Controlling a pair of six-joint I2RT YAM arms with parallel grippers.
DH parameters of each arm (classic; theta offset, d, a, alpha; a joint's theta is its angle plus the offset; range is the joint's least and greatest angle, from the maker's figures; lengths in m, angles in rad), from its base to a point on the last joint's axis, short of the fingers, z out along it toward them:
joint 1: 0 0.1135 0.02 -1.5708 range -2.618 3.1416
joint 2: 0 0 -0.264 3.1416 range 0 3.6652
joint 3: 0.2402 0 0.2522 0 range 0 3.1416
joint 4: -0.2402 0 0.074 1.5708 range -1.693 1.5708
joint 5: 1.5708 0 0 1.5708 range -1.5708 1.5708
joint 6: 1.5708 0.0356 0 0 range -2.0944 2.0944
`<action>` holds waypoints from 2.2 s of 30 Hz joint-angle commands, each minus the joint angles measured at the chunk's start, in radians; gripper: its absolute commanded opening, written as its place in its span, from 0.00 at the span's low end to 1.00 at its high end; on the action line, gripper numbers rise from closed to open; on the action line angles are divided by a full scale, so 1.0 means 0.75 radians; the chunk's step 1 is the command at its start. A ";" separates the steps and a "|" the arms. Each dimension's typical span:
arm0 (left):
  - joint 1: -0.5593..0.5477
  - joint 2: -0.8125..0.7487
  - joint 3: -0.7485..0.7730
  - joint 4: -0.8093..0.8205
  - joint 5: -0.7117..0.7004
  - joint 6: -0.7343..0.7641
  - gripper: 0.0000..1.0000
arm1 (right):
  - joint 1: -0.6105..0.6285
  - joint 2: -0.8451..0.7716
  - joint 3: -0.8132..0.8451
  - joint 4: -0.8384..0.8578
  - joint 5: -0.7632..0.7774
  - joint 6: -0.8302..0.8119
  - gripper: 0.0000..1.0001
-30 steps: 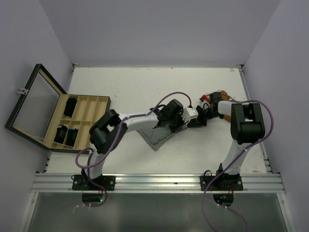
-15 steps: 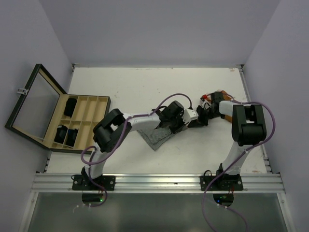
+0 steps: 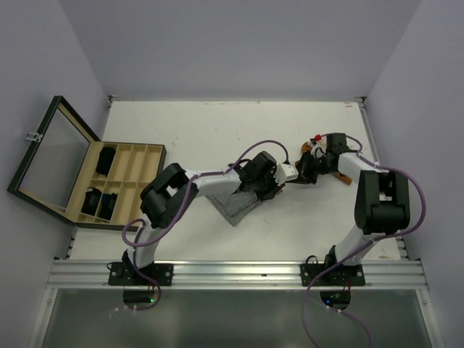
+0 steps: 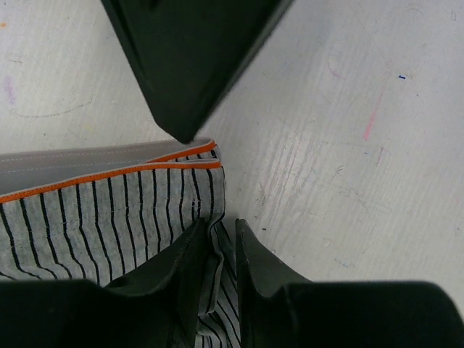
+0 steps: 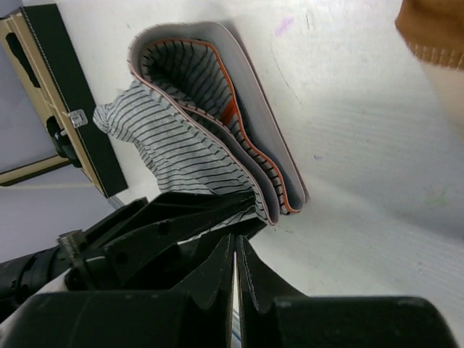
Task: Roll the underwear
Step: Fold the underwear
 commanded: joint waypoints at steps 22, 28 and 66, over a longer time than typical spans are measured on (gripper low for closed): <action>0.006 -0.097 -0.036 -0.001 0.019 0.006 0.35 | 0.186 0.307 0.022 0.173 0.169 0.067 0.06; 0.002 -0.472 -0.120 -0.117 0.048 0.067 0.37 | 0.186 0.336 0.020 0.157 0.208 0.043 0.05; 0.014 -0.535 -0.580 -0.242 -0.173 0.315 0.32 | 0.186 0.352 0.038 0.114 0.222 0.010 0.05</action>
